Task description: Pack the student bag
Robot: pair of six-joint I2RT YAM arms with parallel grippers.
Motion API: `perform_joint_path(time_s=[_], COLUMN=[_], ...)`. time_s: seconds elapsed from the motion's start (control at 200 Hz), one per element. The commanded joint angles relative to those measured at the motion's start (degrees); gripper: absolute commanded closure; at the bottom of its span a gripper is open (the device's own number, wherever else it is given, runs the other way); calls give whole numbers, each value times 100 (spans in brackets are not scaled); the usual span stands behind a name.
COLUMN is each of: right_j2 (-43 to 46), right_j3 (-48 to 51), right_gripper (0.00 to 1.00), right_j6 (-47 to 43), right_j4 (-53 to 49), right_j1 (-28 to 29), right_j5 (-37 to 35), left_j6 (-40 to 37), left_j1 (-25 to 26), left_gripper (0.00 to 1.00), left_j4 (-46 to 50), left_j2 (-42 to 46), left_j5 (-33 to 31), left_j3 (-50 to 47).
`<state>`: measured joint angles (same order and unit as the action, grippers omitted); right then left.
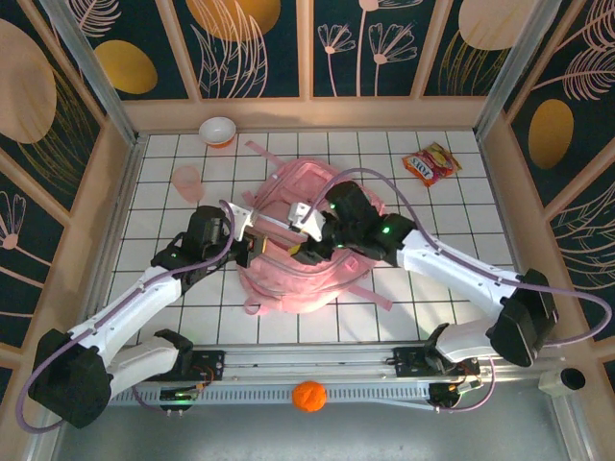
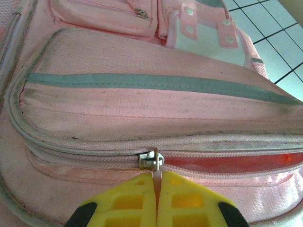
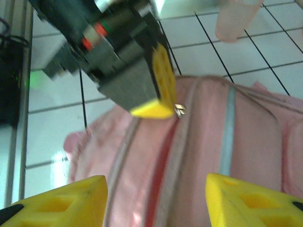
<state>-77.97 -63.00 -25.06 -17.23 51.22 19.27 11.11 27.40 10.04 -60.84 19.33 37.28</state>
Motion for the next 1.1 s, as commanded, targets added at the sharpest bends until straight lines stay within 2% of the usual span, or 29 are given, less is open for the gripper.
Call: perform_joint_path(time_s=[0.0, 0.23, 0.31, 0.35, 0.425, 0.455, 0.576, 0.721, 0.831, 1.006, 1.096], right_j2=[-388, -975, -1087, -1140, -1163, -1119, -682, 92, 447, 651, 678], right_j3=[-89, -142, -138, -191, -297, -322, -181, 150, 159, 69, 37], right_gripper=[43, 43, 48, 58, 91, 100, 100, 100, 100, 100, 100], right_j6=[763, 881, 974, 1027, 992, 886, -43, -1192, -1678, -2263, -2390], right_j4=[448, 911, 1006, 970, 750, 640, 85, -475, -754, -1096, -1128], right_j1=[224, 201, 97, 17, -119, -146, -174, -338, -644, -898, -1003], right_j5=[-872, -1344, -1373, -1274, -954, -818, 2, 918, 1474, 1891, 2154], left_j6=[-150, -145, -136, -136, -107, -56, 13, -73, -220, -694, -996], left_j1=[11, 9, 5, 11, 7, 3, -213, -514, -706, -804, -803], left_gripper=[100, 100, 100, 100, 100, 100, 100, 100, 100, 100, 100], left_j4=[-334, -345, -345, -333, -188, -100, 154, -31, -217, -334, -564], left_j2=[-17, 90, 120, 133, 118, 88, -174, -362, -608, -1044, -1210], left_j5=[418, 430, 431, 374, 17, -224, -608, -1004, -1007, -1041, -708], left_j3=[8, -14, -23, -20, 20, 51, 181, 270, 453, 767, 798])
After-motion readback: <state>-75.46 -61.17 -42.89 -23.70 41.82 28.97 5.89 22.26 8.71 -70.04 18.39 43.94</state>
